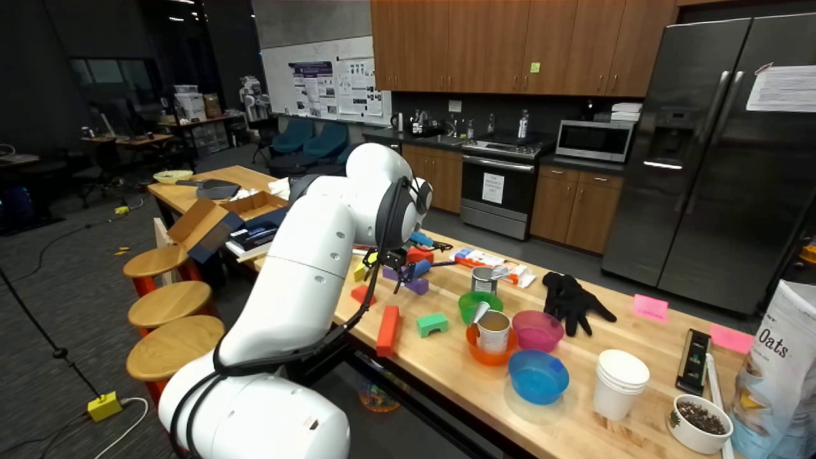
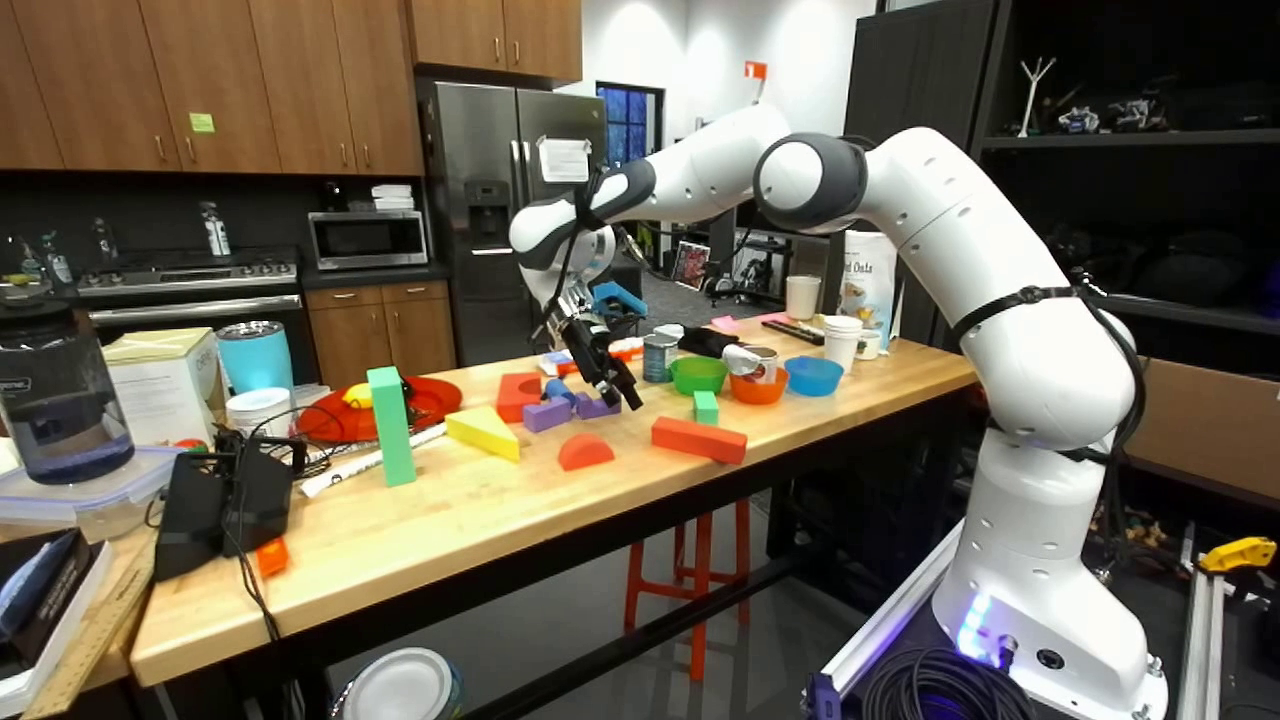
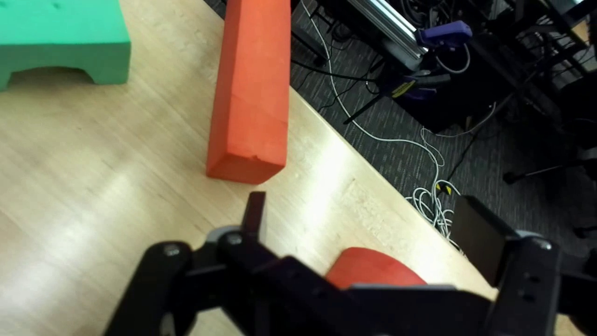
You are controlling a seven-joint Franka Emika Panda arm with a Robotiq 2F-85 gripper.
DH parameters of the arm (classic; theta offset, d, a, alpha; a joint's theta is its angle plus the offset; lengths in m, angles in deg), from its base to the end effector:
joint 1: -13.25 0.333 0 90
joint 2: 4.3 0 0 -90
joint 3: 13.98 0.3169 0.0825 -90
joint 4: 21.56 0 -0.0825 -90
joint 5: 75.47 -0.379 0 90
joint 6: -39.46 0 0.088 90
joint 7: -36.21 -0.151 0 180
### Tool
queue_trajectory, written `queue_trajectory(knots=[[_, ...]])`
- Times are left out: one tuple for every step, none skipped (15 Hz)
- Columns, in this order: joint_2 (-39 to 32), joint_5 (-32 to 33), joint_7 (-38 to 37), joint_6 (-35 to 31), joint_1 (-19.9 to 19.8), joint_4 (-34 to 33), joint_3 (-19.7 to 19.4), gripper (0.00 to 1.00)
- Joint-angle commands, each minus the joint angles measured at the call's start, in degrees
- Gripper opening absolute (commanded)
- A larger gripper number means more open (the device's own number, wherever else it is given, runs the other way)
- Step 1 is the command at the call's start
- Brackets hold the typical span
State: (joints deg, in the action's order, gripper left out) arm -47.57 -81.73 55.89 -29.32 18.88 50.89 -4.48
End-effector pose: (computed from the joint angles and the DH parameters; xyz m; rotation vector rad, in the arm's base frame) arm 0.5848 0.1587 0.2574 -2.5301 -0.7933 1.1230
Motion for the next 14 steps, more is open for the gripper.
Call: queue_trajectory(knots=[[-0.2, -1.4, -1.2, 1.4, -0.2, -0.4, 0.2, 1.00], [-0.1, -1.5, -1.2, 1.6, -0.2, -0.6, 0.1, 1.00], [-0.2, -1.3, -1.1, 1.8, -0.2, -0.9, 0.0, 1.00], [-0.2, -1.0, -1.1, 1.9, -0.2, -1.2, -0.2, 1.00], [-0.1, -0.7, -1.2, 1.9, -0.2, -1.5, -0.3, 1.00], [0.0, -0.6, -1.4, 1.8, -0.3, -1.8, -0.6, 1.00], [0.4, -0.3, -2.0, 1.2, -0.3, -1.8, -0.9, 1.00], [0.7, 0.2, -2.6, 0.6, -0.2, -1.9, -1.3, 1.00], [1.0, 1.1, -3.2, 0.2, -0.1, -2.4, -1.8, 1.00], [1.1, 2.3, -3.5, 0.4, 0.1, -3.3, -2.2, 1.00], [1.0, 3.3, -3.8, 0.4, 0.1, -4.2, -2.5, 1.00], [0.6, 4.1, -3.9, 0.8, 0.2, -5.3, -2.7, 1.00], [0.4, 4.8, -4.1, 0.9, 0.2, -6.2, -2.9, 1.00], [0.2, 5.3, -4.6, 1.0, 0.2, -7.0, -3.2, 1.00]])
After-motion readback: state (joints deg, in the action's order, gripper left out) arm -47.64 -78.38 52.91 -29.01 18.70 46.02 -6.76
